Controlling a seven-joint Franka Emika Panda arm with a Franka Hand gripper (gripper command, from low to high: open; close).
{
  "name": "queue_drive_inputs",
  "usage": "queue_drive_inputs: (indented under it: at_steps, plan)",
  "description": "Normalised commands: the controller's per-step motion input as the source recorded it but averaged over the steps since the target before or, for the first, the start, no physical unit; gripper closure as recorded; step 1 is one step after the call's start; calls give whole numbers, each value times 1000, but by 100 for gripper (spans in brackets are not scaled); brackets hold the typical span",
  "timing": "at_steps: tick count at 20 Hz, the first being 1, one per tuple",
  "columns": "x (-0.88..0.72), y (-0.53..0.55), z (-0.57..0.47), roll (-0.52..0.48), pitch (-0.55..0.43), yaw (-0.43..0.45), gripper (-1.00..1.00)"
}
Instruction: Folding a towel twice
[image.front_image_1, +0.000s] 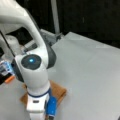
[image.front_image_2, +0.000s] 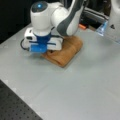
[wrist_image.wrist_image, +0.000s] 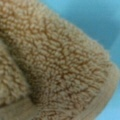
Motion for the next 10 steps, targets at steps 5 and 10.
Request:
queue_drive_inputs:
  at_steps: [5, 10]
  plan:
    - [27, -204, 257, 59, 108, 73, -100]
    - [46, -169, 239, -11, 198, 121, -100]
